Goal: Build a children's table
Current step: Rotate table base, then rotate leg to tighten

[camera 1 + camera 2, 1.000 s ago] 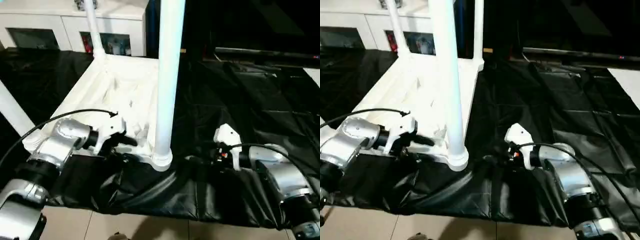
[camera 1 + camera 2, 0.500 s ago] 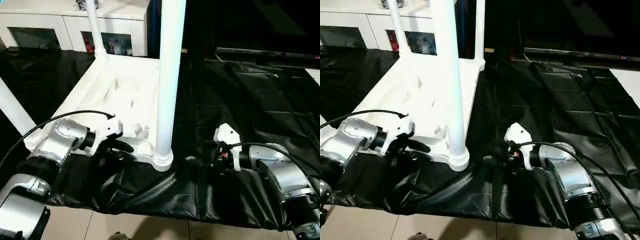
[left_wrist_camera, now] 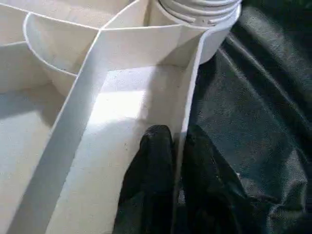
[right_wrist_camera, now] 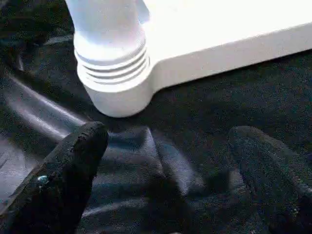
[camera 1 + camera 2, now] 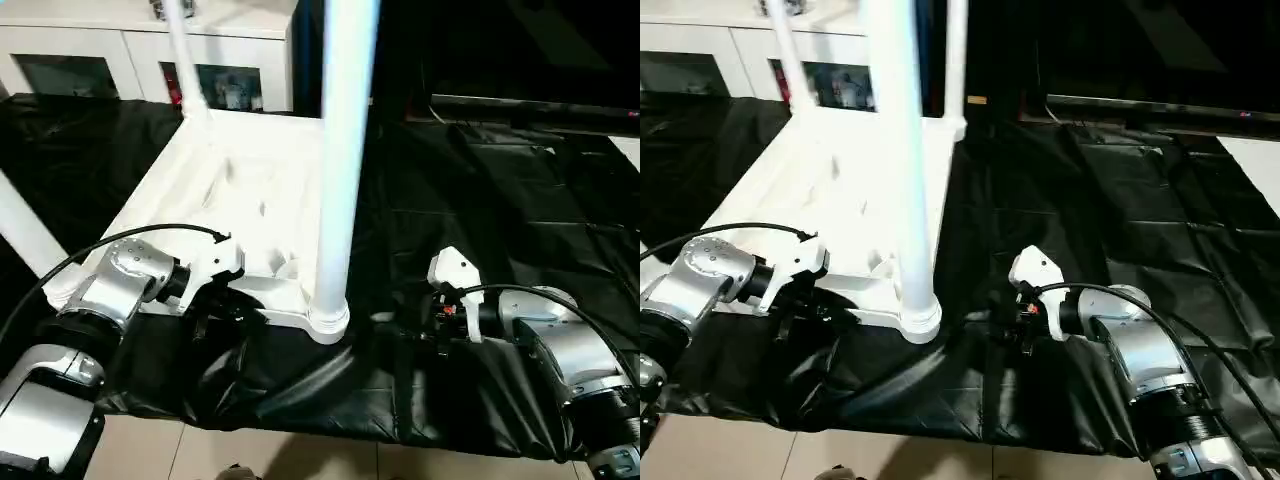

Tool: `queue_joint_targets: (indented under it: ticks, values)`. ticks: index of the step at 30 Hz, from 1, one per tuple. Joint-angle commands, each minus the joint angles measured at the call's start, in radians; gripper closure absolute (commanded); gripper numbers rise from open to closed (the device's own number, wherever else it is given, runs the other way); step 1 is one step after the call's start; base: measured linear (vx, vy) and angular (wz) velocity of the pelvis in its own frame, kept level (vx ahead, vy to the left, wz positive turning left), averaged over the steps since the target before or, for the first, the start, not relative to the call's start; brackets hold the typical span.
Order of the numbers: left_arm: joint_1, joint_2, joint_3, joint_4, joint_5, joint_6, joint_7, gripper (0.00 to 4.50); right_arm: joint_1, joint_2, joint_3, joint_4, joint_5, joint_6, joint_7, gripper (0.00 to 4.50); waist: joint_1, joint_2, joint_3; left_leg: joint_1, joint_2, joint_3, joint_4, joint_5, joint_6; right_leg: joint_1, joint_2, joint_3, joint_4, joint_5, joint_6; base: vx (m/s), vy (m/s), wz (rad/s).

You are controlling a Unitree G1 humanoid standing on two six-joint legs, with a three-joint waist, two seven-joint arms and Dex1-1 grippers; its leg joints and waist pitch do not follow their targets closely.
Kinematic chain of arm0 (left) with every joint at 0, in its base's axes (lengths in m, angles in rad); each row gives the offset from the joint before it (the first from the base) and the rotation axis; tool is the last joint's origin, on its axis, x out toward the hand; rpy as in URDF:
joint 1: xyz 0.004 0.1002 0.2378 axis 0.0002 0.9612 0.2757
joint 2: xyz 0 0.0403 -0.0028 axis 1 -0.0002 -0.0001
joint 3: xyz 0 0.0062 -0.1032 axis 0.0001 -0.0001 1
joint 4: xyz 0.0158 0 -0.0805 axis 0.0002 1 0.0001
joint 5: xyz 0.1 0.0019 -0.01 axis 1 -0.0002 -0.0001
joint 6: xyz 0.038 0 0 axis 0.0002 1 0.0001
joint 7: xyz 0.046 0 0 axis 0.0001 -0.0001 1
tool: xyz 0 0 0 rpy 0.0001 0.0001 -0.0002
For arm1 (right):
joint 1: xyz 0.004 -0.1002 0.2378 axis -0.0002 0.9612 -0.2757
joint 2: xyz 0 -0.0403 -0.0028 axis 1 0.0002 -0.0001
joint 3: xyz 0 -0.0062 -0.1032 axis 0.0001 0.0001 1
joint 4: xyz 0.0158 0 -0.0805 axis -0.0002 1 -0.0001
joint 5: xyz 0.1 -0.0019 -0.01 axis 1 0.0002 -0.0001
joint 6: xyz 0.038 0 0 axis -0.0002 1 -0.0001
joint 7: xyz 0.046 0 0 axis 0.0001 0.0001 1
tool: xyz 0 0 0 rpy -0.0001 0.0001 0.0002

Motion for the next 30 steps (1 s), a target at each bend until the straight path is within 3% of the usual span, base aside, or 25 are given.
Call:
queue_joint_targets:
  ticks: [1,5,6,8,9,10,13,15,18,20,25,30]
  values:
    - [-0.010,0.002,0.043,0.006,-0.033,0.027,0.000,4.36,0.006,-0.010,0.010,-0.035,0.010,0.013,0.009,0.00,0.009,0.003,-0.070,-0.005,-0.014,0.009,-0.067,-0.198,0.007,0.067,-0.052,0.038,-0.076,-0.199,-0.198,0.000,0.000,0.00]
    - [-0.003,-0.009,0.056,-0.013,-0.051,0.059,0.006,4.49,0.006,-0.002,0.011,-0.040,0.017,0.013,0.013,0.00,0.007,0.004,-0.070,-0.004,-0.013,0.009,-0.067,-0.193,0.012,0.065,-0.052,0.038,-0.076,-0.200,-0.201,0.000,0.000,0.00]
    - [0.020,-0.059,0.073,-0.063,-0.051,0.096,0.102,4.50,-0.011,0.030,0.015,-0.018,0.009,-0.011,-0.013,0.00,0.005,-0.007,-0.069,-0.005,-0.013,0.011,-0.067,-0.192,0.014,0.066,-0.051,0.039,-0.077,-0.203,-0.199,0.000,0.000,0.00]
    - [0.030,-0.084,0.075,-0.081,-0.042,0.107,0.159,4.50,-0.021,0.046,0.018,0.000,-0.001,-0.024,-0.032,0.00,0.003,-0.001,-0.068,-0.004,-0.010,0.010,-0.067,-0.200,0.011,0.062,-0.056,0.038,-0.077,-0.218,-0.204,0.000,0.000,0.00]
    - [0.048,-0.112,0.070,-0.105,-0.027,0.116,0.211,4.50,-0.039,0.067,0.017,0.032,-0.014,-0.044,-0.065,0.00,0.002,-0.014,-0.069,-0.003,-0.014,0.012,-0.065,-0.196,0.016,0.063,-0.053,0.038,-0.081,-0.232,-0.199,0.000,0.000,0.00]
    - [0.052,-0.118,0.069,-0.110,-0.023,0.119,0.222,4.50,-0.043,0.071,0.017,0.038,-0.017,-0.048,-0.072,0.00,0.003,-0.008,-0.070,-0.005,-0.009,0.009,-0.067,-0.190,0.012,0.064,-0.059,0.039,-0.075,-0.230,-0.202,0.000,0.000,0.00]
    - [0.075,-0.136,0.061,-0.141,-0.013,0.111,0.246,4.50,-0.058,0.086,0.015,0.058,-0.023,-0.064,-0.094,0.00,-0.003,-0.011,-0.066,-0.006,-0.015,0.010,-0.067,-0.182,0.016,0.063,-0.054,0.039,-0.083,-0.271,-0.169,0.000,0.000,0.00]
    - [0.087,-0.138,0.060,-0.161,0.011,0.106,0.277,4.50,-0.069,0.097,0.011,0.074,-0.037,-0.088,-0.130,0.00,-0.003,-0.017,-0.067,-0.006,-0.016,0.012,-0.066,-0.166,0.026,0.061,-0.053,0.040,-0.085,-0.271,-0.154,0.000,0.000,0.00]
    - [0.103,-0.139,0.067,-0.192,0.011,0.131,0.291,4.50,-0.084,0.108,0.010,0.097,-0.045,-0.101,-0.150,0.00,-0.004,-0.014,-0.067,-0.006,-0.015,0.011,-0.067,-0.167,0.024,0.059,-0.053,0.039,-0.083,-0.279,-0.153,0.000,0.000,0.00]
    - [0.108,-0.138,0.071,-0.200,0.009,0.138,0.294,4.03,-0.091,0.112,0.011,0.107,-0.049,-0.113,-0.156,0.00,-0.005,-0.015,-0.067,-0.005,-0.014,0.011,-0.067,-0.170,0.025,0.058,-0.053,0.040,-0.082,-0.274,-0.153,0.000,0.000,0.00]
    - [0.126,-0.130,0.079,-0.228,0.005,0.145,0.303,3.62,-0.108,0.124,0.009,0.137,-0.053,-0.137,-0.179,0.00,-0.004,-0.012,-0.069,-0.005,-0.015,0.012,-0.066,-0.163,0.029,0.058,-0.051,0.040,-0.077,-0.218,-0.176,0.000,0.000,0.00]
    - [0.146,-0.111,0.071,-0.250,0.009,0.161,0.274,3.62,-0.115,0.129,0.017,0.159,-0.059,-0.154,-0.182,0.00,-0.004,-0.012,-0.067,-0.004,-0.015,0.011,-0.069,-0.186,0.024,0.058,-0.052,0.040,-0.082,-0.262,-0.160,0.000,0.000,0.00]
